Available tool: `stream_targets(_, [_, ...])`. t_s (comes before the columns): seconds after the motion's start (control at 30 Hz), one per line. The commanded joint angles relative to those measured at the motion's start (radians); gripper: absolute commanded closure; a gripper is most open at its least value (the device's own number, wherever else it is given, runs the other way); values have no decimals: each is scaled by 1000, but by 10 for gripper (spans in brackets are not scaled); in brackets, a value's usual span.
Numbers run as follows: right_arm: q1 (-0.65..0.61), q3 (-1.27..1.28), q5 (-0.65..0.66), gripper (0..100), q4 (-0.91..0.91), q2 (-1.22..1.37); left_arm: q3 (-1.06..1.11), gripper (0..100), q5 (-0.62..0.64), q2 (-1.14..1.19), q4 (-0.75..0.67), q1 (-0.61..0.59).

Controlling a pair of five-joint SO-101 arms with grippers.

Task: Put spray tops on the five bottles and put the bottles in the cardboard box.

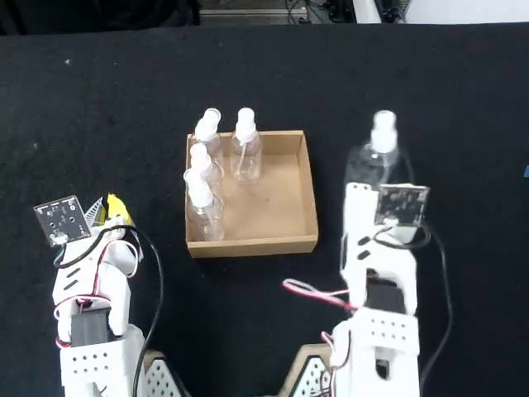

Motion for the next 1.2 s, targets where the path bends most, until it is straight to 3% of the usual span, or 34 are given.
stream_targets(0.0, [-141,-68,-3,986,141,-226,22,970,-8,-20,3,-10])
stream_targets(0.27, [-423,79,-3,984,235,-450,22,970,-8,-20,5,-10])
stream_targets(0.63, [-446,84,-172,984,327,-357,22,970,-8,-20,5,-10])
stream_targets(1.17, [-376,74,-175,983,-155,225,22,970,-8,-20,5,-8])
